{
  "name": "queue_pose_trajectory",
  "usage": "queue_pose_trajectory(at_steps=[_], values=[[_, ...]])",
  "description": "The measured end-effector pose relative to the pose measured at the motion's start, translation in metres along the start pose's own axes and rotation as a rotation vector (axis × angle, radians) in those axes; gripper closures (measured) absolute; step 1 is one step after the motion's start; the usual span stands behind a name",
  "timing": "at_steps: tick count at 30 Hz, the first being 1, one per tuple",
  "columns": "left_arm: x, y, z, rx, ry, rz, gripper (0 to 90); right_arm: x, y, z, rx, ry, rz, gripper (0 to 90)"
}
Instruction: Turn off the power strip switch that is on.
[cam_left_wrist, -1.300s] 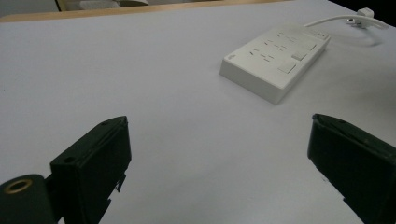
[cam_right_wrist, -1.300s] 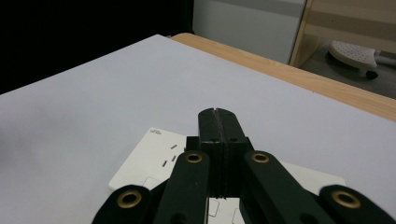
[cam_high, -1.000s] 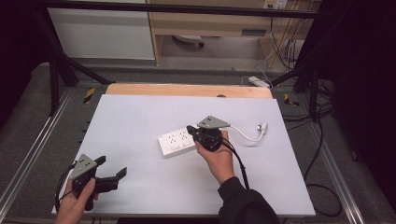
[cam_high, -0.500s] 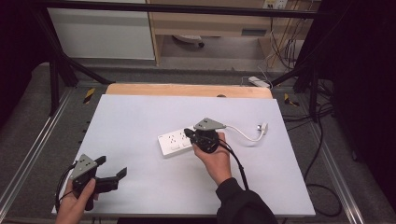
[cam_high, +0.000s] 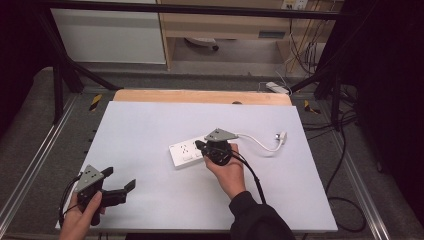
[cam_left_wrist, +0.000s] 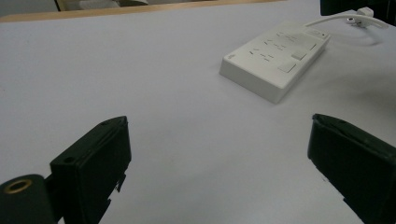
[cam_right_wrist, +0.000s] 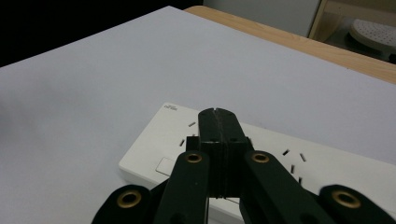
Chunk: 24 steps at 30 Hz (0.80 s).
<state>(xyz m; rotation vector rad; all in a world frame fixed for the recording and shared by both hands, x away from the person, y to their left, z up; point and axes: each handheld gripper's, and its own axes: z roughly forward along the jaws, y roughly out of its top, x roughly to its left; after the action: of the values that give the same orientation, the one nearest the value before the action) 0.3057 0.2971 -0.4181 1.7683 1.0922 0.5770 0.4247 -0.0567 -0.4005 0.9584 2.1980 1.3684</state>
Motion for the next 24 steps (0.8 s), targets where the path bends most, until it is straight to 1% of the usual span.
queue_pose_trajectory(at_steps=[10,16,24], values=[[0.0,0.0,0.0,0.003,0.0,0.001,6.0,-0.002,-0.007,0.004,0.015,0.004,0.017,90.0],[0.0,0.0,0.0,0.004,0.001,0.002,6.0,-0.005,-0.012,0.005,0.021,-0.006,0.027,90.0],[0.0,0.0,0.0,0.005,0.001,0.004,6.0,-0.005,-0.013,0.007,0.025,-0.003,0.027,90.0]])
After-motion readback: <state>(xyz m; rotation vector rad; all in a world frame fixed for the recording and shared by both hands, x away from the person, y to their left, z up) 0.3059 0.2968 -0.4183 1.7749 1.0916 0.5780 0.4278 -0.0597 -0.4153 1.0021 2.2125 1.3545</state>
